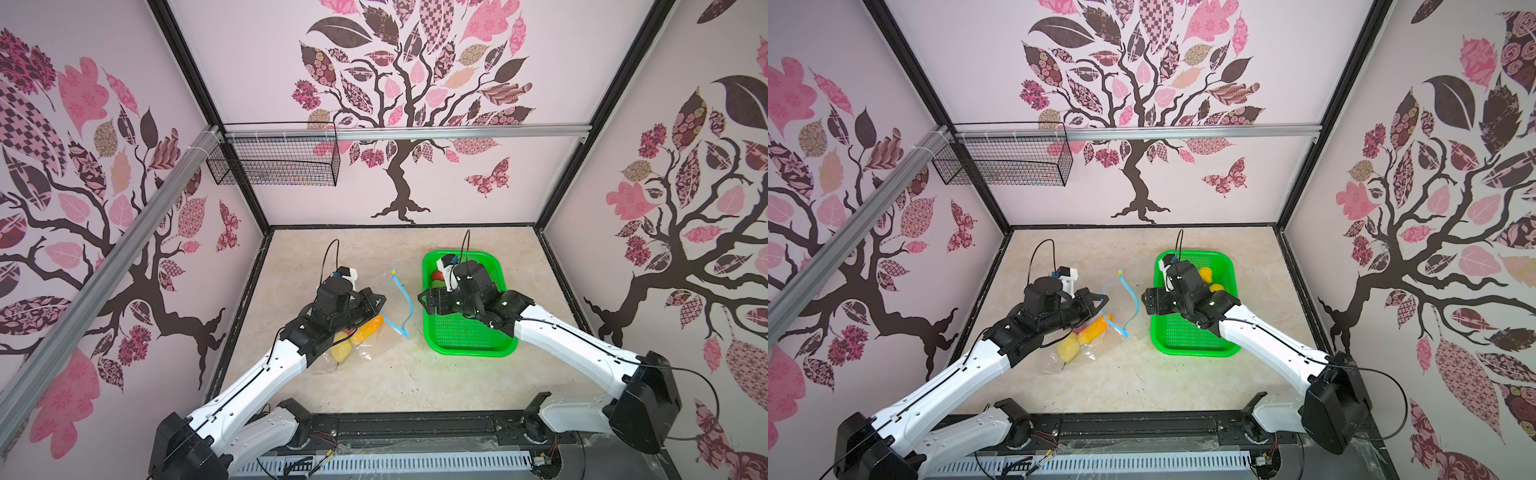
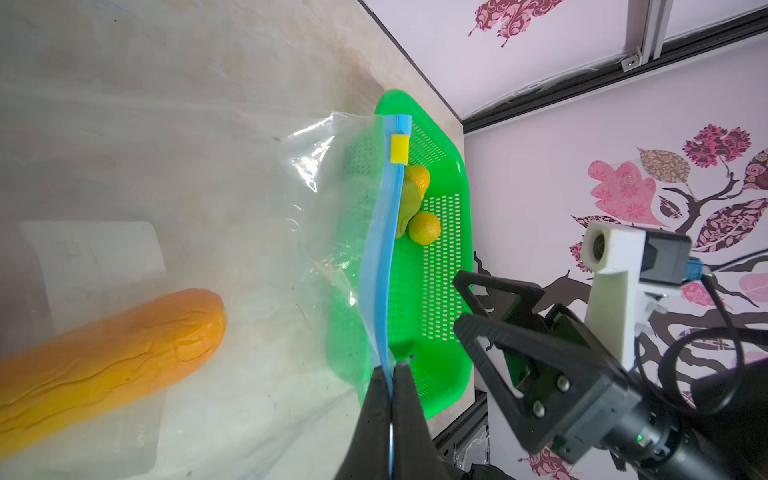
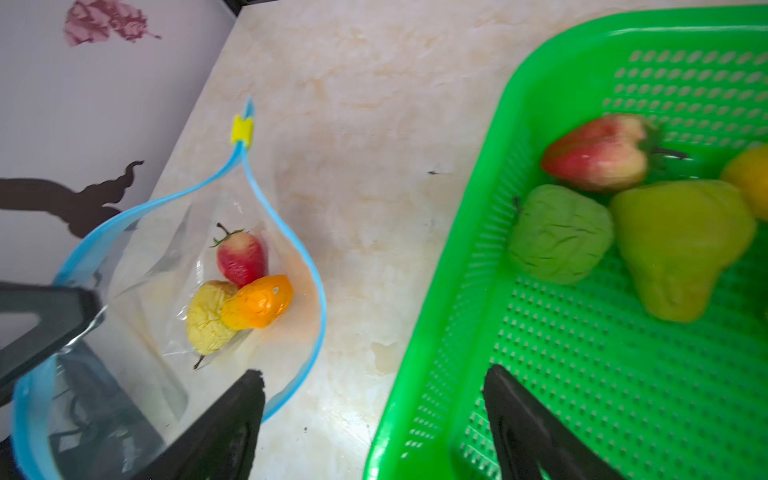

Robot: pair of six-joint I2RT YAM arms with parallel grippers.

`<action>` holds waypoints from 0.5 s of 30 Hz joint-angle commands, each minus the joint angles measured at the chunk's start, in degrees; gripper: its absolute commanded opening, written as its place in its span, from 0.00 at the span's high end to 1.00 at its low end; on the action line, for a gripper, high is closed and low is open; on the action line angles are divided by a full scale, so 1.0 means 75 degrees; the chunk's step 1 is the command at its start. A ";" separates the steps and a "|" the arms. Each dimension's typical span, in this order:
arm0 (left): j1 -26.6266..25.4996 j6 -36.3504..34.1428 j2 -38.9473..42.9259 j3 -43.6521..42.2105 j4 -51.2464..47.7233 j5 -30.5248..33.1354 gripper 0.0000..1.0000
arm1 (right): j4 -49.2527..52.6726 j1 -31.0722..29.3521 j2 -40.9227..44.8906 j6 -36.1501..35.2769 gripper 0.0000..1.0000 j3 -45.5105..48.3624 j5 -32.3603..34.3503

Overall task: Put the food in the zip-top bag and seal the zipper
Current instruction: 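Move the right gripper back over the basket toward the green fruits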

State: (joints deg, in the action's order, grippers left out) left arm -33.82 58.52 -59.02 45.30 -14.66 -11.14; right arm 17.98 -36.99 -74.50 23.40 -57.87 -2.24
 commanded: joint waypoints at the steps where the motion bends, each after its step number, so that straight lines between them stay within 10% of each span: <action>1: 0.0033 -0.0006 0.0002 -0.0246 0.0138 0.0048 1.00 | 0.0663 0.0229 0.0112 -0.0452 0.13 -0.0130 0.0792; 15: 0.0029 -0.0109 0.0072 -0.0444 0.0138 -0.0229 1.00 | -0.0045 0.0947 -0.2072 0.0472 0.09 -0.0724 0.1052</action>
State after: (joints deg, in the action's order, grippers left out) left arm -33.82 58.43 -59.09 43.66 -14.66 -12.19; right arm 20.49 -30.48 -87.11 23.75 -60.73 5.28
